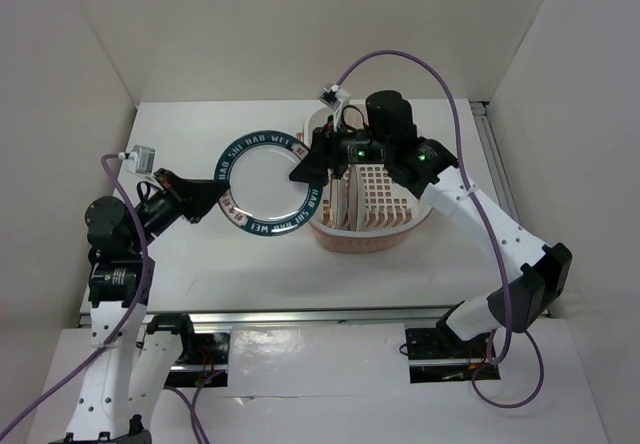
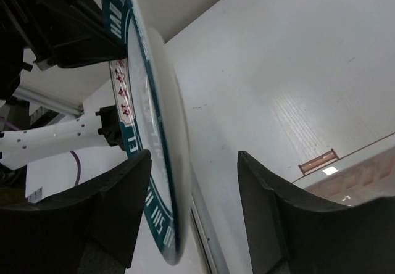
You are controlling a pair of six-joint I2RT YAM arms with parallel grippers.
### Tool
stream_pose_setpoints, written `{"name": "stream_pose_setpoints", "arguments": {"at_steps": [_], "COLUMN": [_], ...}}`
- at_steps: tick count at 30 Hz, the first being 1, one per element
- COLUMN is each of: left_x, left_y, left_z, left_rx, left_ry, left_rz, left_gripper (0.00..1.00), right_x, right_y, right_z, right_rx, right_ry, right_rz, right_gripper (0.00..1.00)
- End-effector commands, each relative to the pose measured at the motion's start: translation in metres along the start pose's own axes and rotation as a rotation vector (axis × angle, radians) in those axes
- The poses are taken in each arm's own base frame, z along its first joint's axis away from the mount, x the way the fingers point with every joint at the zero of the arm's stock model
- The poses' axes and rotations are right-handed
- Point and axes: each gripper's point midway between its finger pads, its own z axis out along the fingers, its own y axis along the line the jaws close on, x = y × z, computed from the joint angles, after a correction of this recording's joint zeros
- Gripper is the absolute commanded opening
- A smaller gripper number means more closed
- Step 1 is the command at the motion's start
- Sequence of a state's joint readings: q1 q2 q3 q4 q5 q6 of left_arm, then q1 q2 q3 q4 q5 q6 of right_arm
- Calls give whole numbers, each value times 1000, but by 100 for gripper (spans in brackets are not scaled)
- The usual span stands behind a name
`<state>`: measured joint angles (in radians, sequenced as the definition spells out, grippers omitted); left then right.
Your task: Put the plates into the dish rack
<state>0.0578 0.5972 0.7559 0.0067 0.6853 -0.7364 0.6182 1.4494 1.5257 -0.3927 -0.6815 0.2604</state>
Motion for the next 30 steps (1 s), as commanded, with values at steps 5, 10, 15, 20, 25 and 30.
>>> {"name": "stream_pose_setpoints", "arguments": {"at_steps": [5, 10, 15, 20, 25, 30], "left_x": [-43, -36, -26, -6, 19, 31], "left_y": [-24, -9, 15, 35, 61, 68], "left_z": [1, 2, -3, -11, -22, -32], "left_rx": [34, -25, -148, -254, -365, -403], "left_ry": [-117, -104, -69, 22, 105, 88], "left_rz": [77, 45, 69, 52, 38, 28], "left_gripper": [0, 5, 99, 99, 99, 99], "right_x": [-18, -31, -73, -114, -95, -63], "right_y": [17, 5, -18, -31, -60, -81], "right_z": [-1, -9, -61, -138, -193, -238], "right_rx": [59, 173, 493, 830, 1172, 1459], "right_ry": [-105, -138, -285, -440, -423, -413], "right_rz": [-49, -28, -25, -29, 2, 54], "right_gripper": [19, 0, 0, 0, 0, 0]}}
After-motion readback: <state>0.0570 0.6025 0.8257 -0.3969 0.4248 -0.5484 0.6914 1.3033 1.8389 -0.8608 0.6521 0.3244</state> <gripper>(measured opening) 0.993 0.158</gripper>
